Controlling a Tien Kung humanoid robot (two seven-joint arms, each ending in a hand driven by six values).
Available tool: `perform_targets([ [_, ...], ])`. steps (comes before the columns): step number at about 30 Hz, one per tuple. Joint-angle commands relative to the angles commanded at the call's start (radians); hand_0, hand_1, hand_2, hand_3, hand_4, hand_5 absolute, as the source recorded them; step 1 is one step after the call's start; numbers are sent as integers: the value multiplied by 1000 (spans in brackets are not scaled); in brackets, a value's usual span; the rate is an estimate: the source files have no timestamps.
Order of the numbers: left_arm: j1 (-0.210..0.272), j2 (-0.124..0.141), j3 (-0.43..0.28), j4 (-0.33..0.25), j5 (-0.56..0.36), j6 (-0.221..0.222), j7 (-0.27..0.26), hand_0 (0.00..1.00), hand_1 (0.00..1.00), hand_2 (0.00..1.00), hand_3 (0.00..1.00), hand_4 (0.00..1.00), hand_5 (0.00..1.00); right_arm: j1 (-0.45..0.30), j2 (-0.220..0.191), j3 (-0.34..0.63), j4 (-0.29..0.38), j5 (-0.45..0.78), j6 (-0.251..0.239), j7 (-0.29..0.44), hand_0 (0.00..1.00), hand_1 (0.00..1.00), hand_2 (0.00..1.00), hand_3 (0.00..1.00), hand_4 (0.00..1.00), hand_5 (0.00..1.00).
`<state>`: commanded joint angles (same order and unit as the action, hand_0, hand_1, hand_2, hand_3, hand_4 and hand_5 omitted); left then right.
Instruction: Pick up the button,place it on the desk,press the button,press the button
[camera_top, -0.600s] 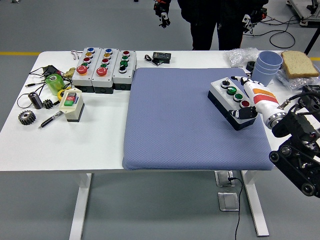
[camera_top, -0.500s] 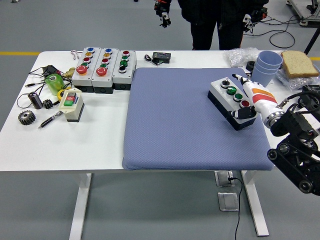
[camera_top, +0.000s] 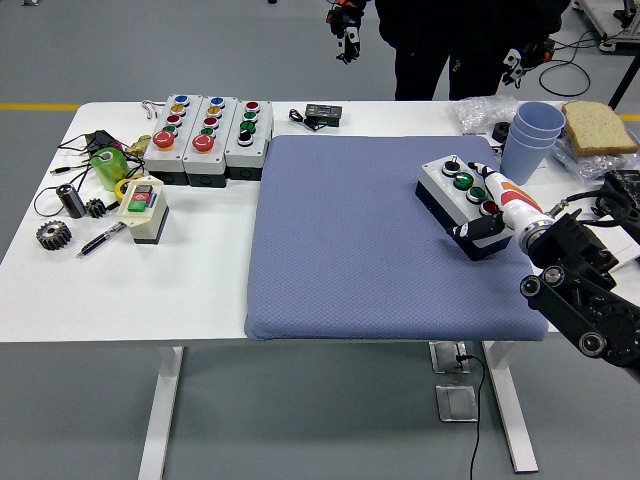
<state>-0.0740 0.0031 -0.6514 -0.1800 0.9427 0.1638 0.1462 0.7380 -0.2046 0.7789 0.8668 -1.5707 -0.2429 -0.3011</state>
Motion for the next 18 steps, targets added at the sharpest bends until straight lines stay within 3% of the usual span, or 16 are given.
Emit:
perform_targets([
  [1, 0, 0, 0, 0, 0, 0, 0, 621, 657, 675, 593, 336, 643, 2, 1, -1, -3, 2, 0, -6, 881, 792, 895, 940, 987, 127],
  [6, 0, 0, -2, 0, 2, 0, 0, 621, 657, 675, 593, 336, 643, 20, 10, -18, -28, 7, 2, -59, 881, 792, 895, 940, 987, 127],
  [7, 0, 0, -1, 0, 1, 0, 0, 622, 658, 676, 594, 334, 642, 23, 12, -21, -32, 6, -1, -68, 687, 625, 760, 850, 970, 120],
  [12, -1, 0, -1, 0, 0, 0, 0, 622, 658, 676, 594, 334, 642, 32, 12, -32, -45, -30, -2, -100, 687, 625, 760, 850, 970, 120],
  [13, -1, 0, -1, 0, 0, 0, 0, 622, 658, 676, 595, 335, 643, 33, 11, -33, -46, -40, -4, -107, 470, 441, 587, 709, 905, 83],
  [18, -1, 0, -2, 0, 2, 0, 0, 622, 658, 676, 595, 335, 643, 34, 6, -47, -52, -43, -13, -128, 470, 441, 587, 709, 905, 83],
])
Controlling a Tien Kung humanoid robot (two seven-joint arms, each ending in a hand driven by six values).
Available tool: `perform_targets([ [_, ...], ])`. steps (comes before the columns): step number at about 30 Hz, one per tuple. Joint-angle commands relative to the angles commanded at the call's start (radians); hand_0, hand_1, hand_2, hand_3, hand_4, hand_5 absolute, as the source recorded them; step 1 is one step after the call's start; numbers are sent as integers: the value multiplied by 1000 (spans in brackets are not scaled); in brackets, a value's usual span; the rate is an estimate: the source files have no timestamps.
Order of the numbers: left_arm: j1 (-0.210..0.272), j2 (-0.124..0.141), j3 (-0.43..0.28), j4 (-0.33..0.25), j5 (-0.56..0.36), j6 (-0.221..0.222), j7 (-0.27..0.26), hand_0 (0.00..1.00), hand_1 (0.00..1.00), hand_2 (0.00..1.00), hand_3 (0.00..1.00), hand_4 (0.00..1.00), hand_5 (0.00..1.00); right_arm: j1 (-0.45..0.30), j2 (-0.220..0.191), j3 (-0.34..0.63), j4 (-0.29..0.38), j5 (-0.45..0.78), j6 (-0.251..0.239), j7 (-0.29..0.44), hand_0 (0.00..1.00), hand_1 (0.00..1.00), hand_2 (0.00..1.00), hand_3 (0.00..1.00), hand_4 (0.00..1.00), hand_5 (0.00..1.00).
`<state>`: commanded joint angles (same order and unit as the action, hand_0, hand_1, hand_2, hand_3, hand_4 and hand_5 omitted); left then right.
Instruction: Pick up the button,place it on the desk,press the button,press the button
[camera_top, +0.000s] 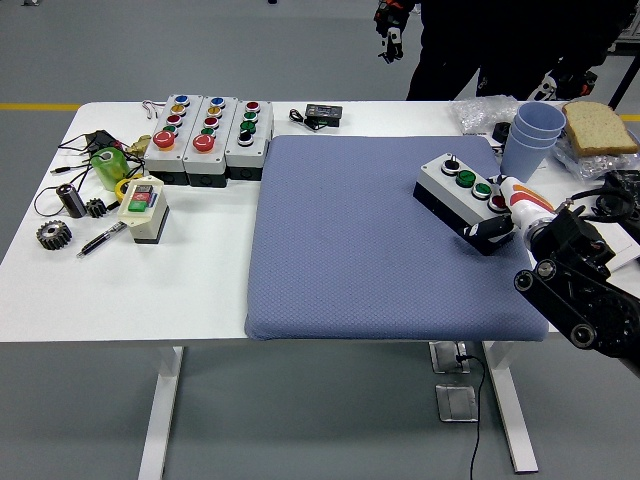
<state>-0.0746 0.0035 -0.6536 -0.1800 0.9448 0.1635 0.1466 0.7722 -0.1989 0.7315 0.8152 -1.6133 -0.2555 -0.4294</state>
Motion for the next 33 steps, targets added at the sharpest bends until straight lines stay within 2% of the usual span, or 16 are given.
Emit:
perform_targets([
  [1, 0, 0, 0, 0, 0, 0, 0, 622, 659, 676, 596, 334, 643, -1, 0, -1, 0, 1, -1, -2, 275, 334, 506, 659, 768, 24],
  [6, 1, -1, -4, 0, 5, 0, 1, 622, 659, 676, 596, 334, 643, -11, -6, -7, 4, 4, -24, 12, 275, 334, 506, 659, 768, 24],
  [7, 1, -1, -6, 0, 6, 0, 1, 622, 658, 677, 596, 334, 643, -14, -9, -6, 10, 5, -35, 19, 191, 291, 492, 605, 685, 42],
  [10, 2, -2, -8, 0, 10, 0, 2, 622, 658, 677, 596, 334, 643, -20, -17, -4, 25, -4, -54, 26, 191, 291, 492, 605, 685, 42],
  [14, 4, -3, -12, 0, 13, 1, 3, 623, 658, 677, 596, 334, 644, -36, -47, 3, 86, -32, -95, 55, 162, 269, 478, 599, 651, 54],
  [17, 4, -3, -13, 0, 14, 1, 3, 623, 658, 677, 596, 334, 644, -40, -56, 3, 110, -37, -105, 68, 162, 269, 478, 599, 651, 54],
  [20, 6, -3, -20, 0, 23, 0, 4, 622, 658, 677, 596, 332, 645, -59, -104, -16, 197, -11, -72, 173, 139, 253, 467, 597, 626, 71],
  [24, 10, -3, -24, 0, 25, 0, 4, 622, 658, 677, 596, 332, 645, -69, -142, -53, 283, -33, -18, 306, 139, 253, 467, 597, 626, 71],
  [25, 10, -3, -25, 0, 25, 0, 4, 622, 658, 676, 596, 332, 645, -70, -145, -56, 291, -38, -15, 316, 215, 262, 463, 602, 629, 69],
  [27, 12, -3, -36, 0, 38, 0, 7, 622, 658, 676, 596, 332, 645, -68, -158, -90, 335, -76, 6, 344, 215, 262, 463, 602, 629, 69],
  [30, 13, -3, -43, 0, 45, 0, 8, 622, 658, 676, 596, 332, 645, -63, -160, -116, 358, -91, 14, 354, 215, 262, 463, 602, 629, 69],
  [31, 13, -3, -45, 0, 48, 0, 8, 622, 658, 676, 595, 331, 646, -60, -158, -128, 361, -94, 16, 359, 284, 290, 470, 617, 628, 75],
  [33, 14, -3, -45, 0, 49, -1, 9, 622, 658, 676, 595, 331, 646, -57, -151, -147, 359, -106, 9, 357, 284, 290, 470, 617, 628, 75],
])
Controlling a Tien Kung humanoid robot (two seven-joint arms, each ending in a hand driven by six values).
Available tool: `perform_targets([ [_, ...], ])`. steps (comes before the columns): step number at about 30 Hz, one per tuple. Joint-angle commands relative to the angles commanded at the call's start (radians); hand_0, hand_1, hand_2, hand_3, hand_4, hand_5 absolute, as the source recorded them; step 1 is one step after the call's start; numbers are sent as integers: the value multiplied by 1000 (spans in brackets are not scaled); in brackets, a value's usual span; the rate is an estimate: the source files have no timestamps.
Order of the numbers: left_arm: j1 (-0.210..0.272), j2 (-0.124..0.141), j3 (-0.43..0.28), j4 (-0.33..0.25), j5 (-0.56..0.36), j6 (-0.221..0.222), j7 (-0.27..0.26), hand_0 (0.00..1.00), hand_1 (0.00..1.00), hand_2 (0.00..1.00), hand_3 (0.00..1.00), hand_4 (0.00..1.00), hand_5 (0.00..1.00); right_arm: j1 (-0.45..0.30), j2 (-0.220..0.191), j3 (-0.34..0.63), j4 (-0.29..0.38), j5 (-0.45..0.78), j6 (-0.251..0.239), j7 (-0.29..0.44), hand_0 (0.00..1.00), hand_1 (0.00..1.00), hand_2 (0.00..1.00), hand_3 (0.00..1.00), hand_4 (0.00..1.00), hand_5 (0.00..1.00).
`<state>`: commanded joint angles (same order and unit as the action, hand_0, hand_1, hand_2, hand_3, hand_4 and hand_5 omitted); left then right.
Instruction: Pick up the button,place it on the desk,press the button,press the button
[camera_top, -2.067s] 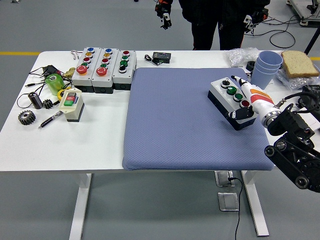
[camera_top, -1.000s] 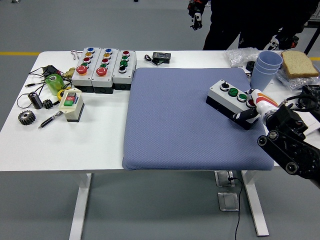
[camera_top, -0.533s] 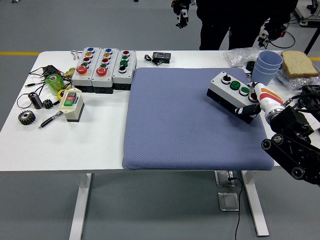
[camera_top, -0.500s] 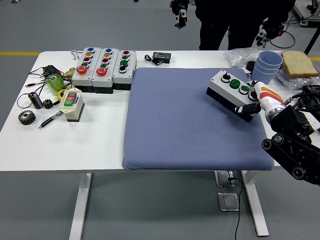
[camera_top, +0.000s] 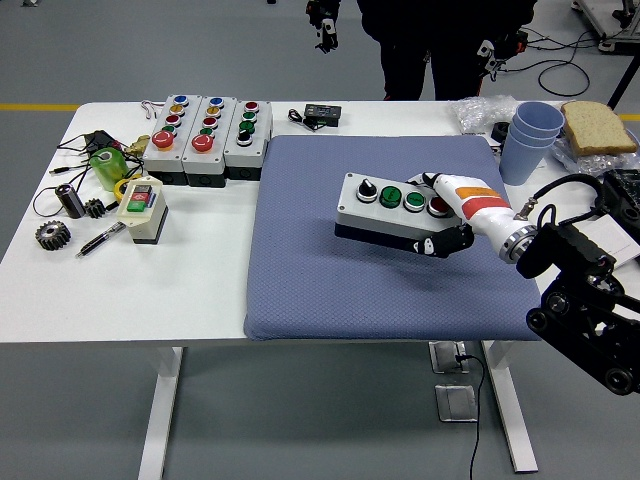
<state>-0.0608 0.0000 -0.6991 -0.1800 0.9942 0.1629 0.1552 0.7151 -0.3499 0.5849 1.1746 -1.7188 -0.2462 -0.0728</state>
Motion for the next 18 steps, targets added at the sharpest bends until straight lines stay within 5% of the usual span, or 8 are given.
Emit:
perform_targets([
  [15, -8, 0, 12, 0, -24, 2, -5, 622, 658, 676, 595, 331, 647, 15, 24, -76, -52, 8, -5, 37, 403, 348, 506, 665, 644, 85],
  [16, -8, 0, 12, 0, -24, 1, -5, 622, 657, 676, 593, 331, 646, 17, 25, -79, -57, 0, 8, 49, 741, 635, 693, 769, 778, 60],
  [18, -9, 0, 13, 0, -25, 1, -5, 622, 657, 676, 593, 331, 646, 19, 27, -82, -65, -25, 24, 72, 741, 635, 693, 769, 778, 60],
])
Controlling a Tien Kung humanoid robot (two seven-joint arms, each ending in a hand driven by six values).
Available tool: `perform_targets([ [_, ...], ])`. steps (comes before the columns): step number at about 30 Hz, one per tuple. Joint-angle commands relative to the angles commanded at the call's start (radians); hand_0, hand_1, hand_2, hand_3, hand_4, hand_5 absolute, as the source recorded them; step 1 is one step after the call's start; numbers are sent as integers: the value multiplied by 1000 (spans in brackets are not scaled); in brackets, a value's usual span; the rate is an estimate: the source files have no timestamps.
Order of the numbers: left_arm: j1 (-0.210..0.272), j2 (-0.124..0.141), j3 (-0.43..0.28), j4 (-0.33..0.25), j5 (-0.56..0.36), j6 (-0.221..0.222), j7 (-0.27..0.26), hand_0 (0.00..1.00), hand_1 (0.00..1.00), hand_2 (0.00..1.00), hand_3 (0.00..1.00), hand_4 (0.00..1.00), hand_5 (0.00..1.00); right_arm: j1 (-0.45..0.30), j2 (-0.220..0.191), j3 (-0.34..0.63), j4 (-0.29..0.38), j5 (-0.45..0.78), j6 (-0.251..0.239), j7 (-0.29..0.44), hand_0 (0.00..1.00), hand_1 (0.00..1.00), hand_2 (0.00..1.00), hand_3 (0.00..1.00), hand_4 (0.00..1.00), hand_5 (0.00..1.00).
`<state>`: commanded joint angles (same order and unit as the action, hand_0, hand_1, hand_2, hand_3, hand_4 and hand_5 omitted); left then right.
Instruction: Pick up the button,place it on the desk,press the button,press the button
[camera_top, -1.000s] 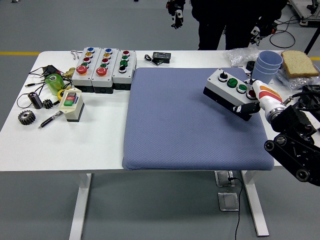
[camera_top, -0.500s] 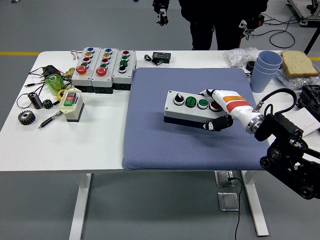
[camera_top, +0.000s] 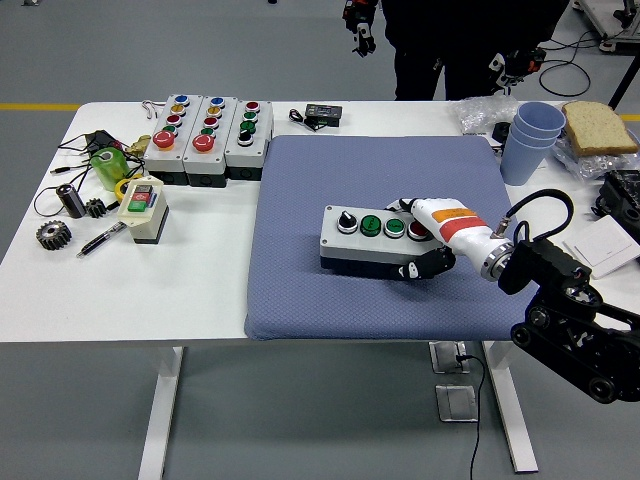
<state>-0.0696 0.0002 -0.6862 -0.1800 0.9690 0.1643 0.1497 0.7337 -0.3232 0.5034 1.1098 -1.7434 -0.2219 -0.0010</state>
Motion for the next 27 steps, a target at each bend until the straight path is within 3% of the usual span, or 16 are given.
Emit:
perform_targets([
  [3, -1, 0, -1, 0, 1, 0, 0, 622, 657, 676, 593, 331, 646, 0, 3, 2, -11, -30, 24, 16, 741, 635, 693, 769, 778, 60],
  [4, -1, 0, -1, 0, 2, 0, 0, 622, 657, 675, 592, 332, 646, -1, 4, 3, -13, -30, 26, 16, 914, 786, 870, 867, 869, 63],
  [9, -1, 0, 2, 0, -5, 0, -1, 622, 657, 675, 592, 332, 646, -5, 6, 14, -19, -31, 20, 19, 914, 786, 870, 867, 869, 63],
  [10, -2, 0, 5, 0, -7, 0, -2, 622, 657, 675, 592, 331, 645, -8, 5, 24, -18, -34, 26, 13, 965, 834, 937, 947, 908, 69],
  [14, -2, 1, 4, 0, -7, 0, -2, 622, 657, 675, 592, 331, 645, -16, 3, 45, -11, -33, 31, 12, 965, 834, 937, 947, 908, 69],
  [15, -2, 1, 5, 0, -7, 0, -2, 622, 657, 675, 592, 331, 645, -19, 1, 52, -6, -29, 36, 15, 965, 834, 937, 947, 908, 69],
  [16, -2, 1, 6, 0, -8, 0, -2, 622, 655, 674, 591, 332, 644, -21, -2, 57, -1, -23, 40, 19, 998, 903, 992, 998, 958, 97],
  [20, -3, 0, 4, 0, -5, 0, -1, 622, 655, 674, 591, 332, 644, -28, -10, 64, 17, 28, 42, 61, 998, 903, 992, 998, 958, 97],
  [23, -3, 0, 6, 0, -6, 0, -1, 621, 655, 674, 591, 334, 645, -40, -19, 77, 48, 62, 30, 104, 998, 932, 998, 998, 959, 100],
  [27, -4, 0, 9, 0, -9, 0, -2, 621, 655, 674, 591, 334, 645, -62, -40, 108, 105, 85, -31, 141, 998, 932, 998, 998, 959, 100],
])
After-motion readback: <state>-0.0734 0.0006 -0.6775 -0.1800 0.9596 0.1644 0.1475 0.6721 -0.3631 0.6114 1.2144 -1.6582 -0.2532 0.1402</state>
